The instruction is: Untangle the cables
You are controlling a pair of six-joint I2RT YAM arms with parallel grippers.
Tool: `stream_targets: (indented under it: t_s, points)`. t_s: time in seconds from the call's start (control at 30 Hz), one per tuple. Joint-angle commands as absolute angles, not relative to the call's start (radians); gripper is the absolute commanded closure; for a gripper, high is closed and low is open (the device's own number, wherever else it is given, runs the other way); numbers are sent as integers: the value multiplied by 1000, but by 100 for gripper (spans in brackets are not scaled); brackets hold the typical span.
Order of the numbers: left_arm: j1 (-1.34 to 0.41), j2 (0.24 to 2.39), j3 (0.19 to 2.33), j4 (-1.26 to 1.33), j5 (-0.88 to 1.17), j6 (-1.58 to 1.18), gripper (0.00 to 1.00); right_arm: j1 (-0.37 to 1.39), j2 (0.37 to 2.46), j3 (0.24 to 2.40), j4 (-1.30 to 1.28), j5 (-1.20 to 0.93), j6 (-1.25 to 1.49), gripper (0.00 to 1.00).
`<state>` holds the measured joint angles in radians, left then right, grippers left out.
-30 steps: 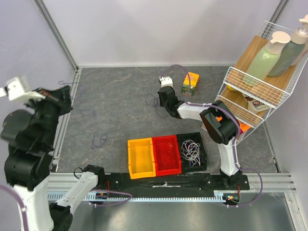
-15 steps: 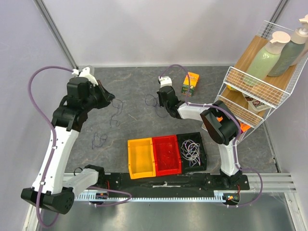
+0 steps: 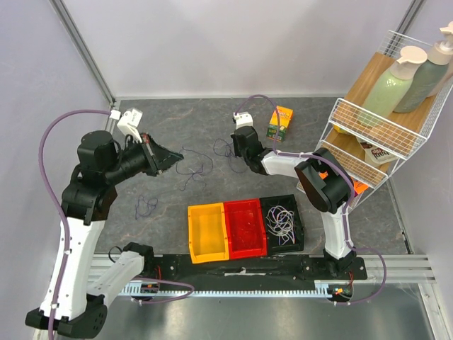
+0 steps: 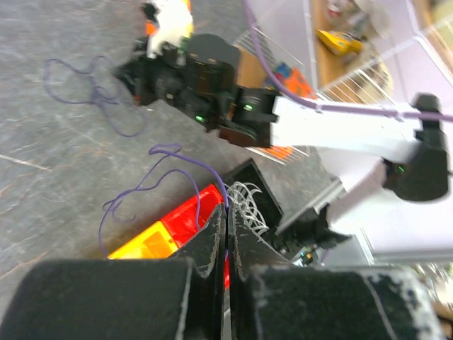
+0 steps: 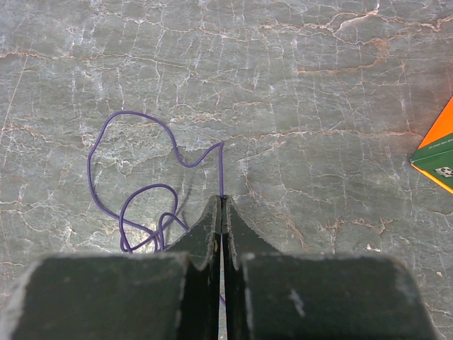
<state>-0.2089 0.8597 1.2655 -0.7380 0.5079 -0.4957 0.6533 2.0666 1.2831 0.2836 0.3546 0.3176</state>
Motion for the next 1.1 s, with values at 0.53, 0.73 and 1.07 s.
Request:
stream_targets:
  t_s: [0.53,0.73,1.07]
  points:
    - [-209,720,1085,-733,858,-554,98,643,2020,1278,319,337,322,100]
    - [-209,643,899,-690,835,-632,98,643,2020,1278,318,333,324,100]
    - [-210,637,747,-722,657,-707,98,643,2023,1279,316,324,327,100]
